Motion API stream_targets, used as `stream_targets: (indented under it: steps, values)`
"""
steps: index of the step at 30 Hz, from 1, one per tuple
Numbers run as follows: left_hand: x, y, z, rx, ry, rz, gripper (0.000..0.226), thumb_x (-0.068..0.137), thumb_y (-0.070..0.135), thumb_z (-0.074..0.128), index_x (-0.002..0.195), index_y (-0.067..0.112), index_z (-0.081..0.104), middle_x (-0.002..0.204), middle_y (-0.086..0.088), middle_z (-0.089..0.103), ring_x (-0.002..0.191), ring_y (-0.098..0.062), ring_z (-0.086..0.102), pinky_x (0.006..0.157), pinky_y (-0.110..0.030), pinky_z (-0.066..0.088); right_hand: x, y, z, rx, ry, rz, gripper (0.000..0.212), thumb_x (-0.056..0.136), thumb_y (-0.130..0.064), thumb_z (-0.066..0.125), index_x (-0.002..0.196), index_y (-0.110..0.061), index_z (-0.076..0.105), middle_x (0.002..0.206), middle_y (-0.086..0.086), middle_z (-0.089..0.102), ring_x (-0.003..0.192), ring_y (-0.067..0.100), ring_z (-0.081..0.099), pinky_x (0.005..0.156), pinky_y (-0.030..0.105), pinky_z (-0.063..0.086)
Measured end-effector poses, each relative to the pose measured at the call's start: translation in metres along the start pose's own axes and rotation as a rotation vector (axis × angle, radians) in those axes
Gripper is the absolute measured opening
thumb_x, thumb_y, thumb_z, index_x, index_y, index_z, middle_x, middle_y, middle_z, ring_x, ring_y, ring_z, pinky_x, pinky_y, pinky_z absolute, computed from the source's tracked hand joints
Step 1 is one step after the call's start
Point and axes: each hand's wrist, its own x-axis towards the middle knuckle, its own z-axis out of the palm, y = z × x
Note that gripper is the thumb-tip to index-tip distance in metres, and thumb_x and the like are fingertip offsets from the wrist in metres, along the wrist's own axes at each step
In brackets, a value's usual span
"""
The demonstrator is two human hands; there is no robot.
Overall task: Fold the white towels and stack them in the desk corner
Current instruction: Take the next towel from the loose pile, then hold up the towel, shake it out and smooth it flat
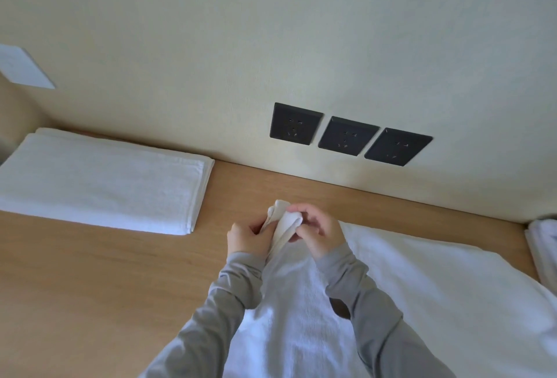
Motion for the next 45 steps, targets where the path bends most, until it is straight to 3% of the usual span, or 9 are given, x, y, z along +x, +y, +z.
stream_targets:
  steps: [8,11,15,21,26,30,36,41,45]
  values:
    - [-0.011,-0.004,-0.014,-0.165,0.021,0.065,0.008,0.083,0.012,0.068,0.081,0.007,0.074,0.065,-0.001,0.067,0.060,-0.012,0.055,0.060,-0.023,0.046,-0.005,-0.027,-0.016,-0.481,-0.218,-0.201,0.028,0.086,0.010,0.048,0.107,-0.003,0.061,0.088,0.008,0.071,0.077,0.013,0.069,0.073,0.020,0.052]
    - [-0.013,-0.001,-0.014,-0.234,0.009,0.052,0.013,0.083,0.007,0.068,0.071,0.013,0.071,0.071,-0.009,0.064,0.067,-0.018,0.052,0.066,-0.030,0.045,-0.014,-0.037,-0.031,-0.676,-0.162,-0.363,0.011,0.085,0.000,0.057,0.088,-0.003,0.067,0.076,0.004,0.066,0.072,0.021,0.060,0.068,0.030,0.048]
    - [-0.015,0.004,-0.019,-0.251,-0.052,0.082,0.015,0.082,0.008,0.069,0.069,0.003,0.067,0.068,-0.007,0.053,0.064,-0.016,0.044,0.061,-0.027,0.038,-0.022,-0.052,-0.045,-0.647,-0.012,-0.592,0.016,0.081,-0.017,0.061,0.072,-0.005,0.064,0.085,0.001,0.049,0.081,0.013,0.046,0.076,0.021,0.037]
    - [-0.028,0.006,-0.024,-0.263,-0.147,0.175,0.017,0.083,0.011,0.068,0.069,0.005,0.059,0.066,-0.004,0.041,0.062,-0.015,0.034,0.057,-0.027,0.028,0.005,-0.052,-0.012,-0.496,-0.197,-0.296,0.008,0.085,0.001,0.060,0.082,0.006,0.065,0.074,0.017,0.060,0.071,0.018,0.049,0.065,0.017,0.036]
    - [-0.028,0.002,-0.026,-0.284,-0.201,0.174,0.051,0.083,0.002,0.066,0.039,0.021,0.047,0.044,0.012,0.033,0.043,-0.004,0.027,0.043,-0.015,0.025,0.009,-0.052,-0.015,-0.390,-0.186,-0.253,0.004,0.079,0.001,0.068,0.079,0.002,0.064,0.077,0.005,0.059,0.075,0.018,0.054,0.071,0.016,0.043]
    - [-0.032,0.010,-0.028,-0.328,-0.297,0.187,0.035,0.078,0.012,0.071,0.053,-0.004,0.053,0.054,0.000,0.037,0.051,-0.011,0.032,0.048,-0.019,0.026,0.008,-0.051,-0.023,-0.364,-0.243,-0.291,0.012,0.078,0.001,0.069,0.076,-0.007,0.061,0.099,0.001,0.063,0.101,0.014,0.057,0.093,0.021,0.040]
    - [-0.033,0.021,-0.030,-0.316,-0.381,0.212,0.036,0.089,0.008,0.056,0.079,-0.027,0.055,0.076,-0.018,0.046,0.073,-0.028,0.037,0.067,-0.038,0.028,0.003,-0.042,-0.028,-0.317,-0.138,-0.312,0.013,0.077,0.001,0.069,0.073,-0.009,0.063,0.072,-0.009,0.060,0.075,0.013,0.060,0.078,0.021,0.050]
    - [-0.032,0.024,-0.024,-0.299,-0.243,0.095,0.020,0.091,0.010,0.055,0.078,-0.002,0.065,0.077,-0.016,0.051,0.075,-0.025,0.043,0.070,-0.036,0.035,-0.020,-0.039,-0.028,-0.258,0.082,-0.377,0.011,0.072,0.004,0.074,0.070,-0.004,0.067,0.070,-0.013,0.063,0.073,0.007,0.060,0.071,0.013,0.047]
    - [-0.028,0.029,-0.025,-0.285,-0.170,0.038,0.017,0.092,0.013,0.056,0.082,0.010,0.070,0.075,-0.009,0.063,0.074,-0.020,0.054,0.076,-0.032,0.045,-0.049,-0.053,-0.045,-0.100,-0.184,-0.289,0.018,0.066,-0.005,0.078,0.066,-0.020,0.068,0.063,-0.007,0.066,0.064,0.000,0.060,0.063,0.011,0.045]
